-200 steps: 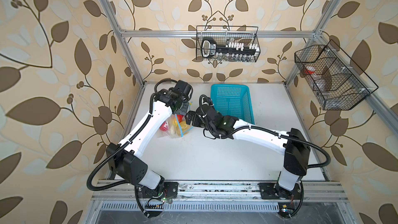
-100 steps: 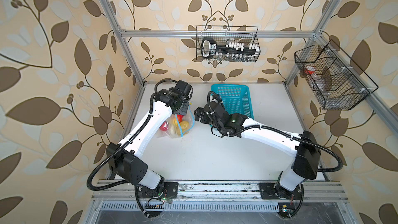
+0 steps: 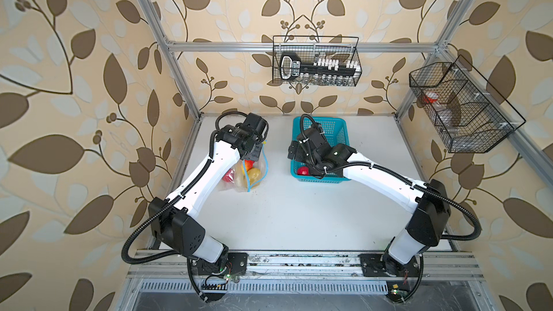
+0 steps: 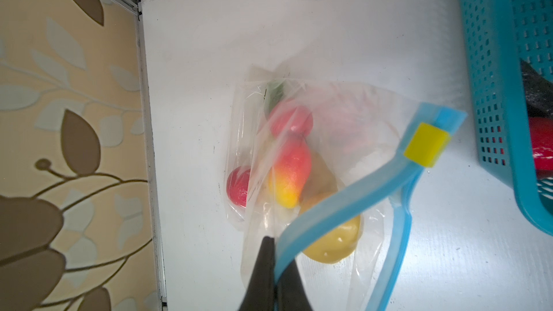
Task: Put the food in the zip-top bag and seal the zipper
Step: 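Raise the right gripper and move it back over the basket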
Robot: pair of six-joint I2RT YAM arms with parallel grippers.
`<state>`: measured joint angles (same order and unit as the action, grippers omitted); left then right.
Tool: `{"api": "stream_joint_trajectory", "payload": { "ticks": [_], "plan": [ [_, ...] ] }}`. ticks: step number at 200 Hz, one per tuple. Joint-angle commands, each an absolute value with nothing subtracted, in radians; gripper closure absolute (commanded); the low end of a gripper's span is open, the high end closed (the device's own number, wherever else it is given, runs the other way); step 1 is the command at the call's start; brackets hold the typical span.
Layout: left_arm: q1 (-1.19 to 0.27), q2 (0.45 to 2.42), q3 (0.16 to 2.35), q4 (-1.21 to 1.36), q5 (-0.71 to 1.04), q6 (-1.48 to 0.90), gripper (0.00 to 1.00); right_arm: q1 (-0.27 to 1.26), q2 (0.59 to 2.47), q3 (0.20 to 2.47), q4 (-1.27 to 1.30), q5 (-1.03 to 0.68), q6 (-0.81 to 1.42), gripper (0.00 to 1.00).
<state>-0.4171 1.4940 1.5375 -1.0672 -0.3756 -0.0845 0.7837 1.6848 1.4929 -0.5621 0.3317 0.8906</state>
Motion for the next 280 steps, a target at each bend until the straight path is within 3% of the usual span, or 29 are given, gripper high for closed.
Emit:
{"api": "stream_joint_trajectory", "payload": {
  "ticks": [1,164,280],
  "plan": [
    [-0.403,1.473,1.541,-1.057,-0.397,-0.080,1.00,0.760,1.704,1.526,-0.639,0.301,0.880,0.05],
    [-0.399,1.472,1.526,-1.048,-0.397,-0.074,1.00,0.664,1.851,1.544,-0.681,0.138,0.916,0.09],
    [-0.394,1.475,1.527,-1.049,-0.399,-0.074,1.00,0.623,1.947,1.522,-0.670,0.063,0.916,0.18]
  ]
}}
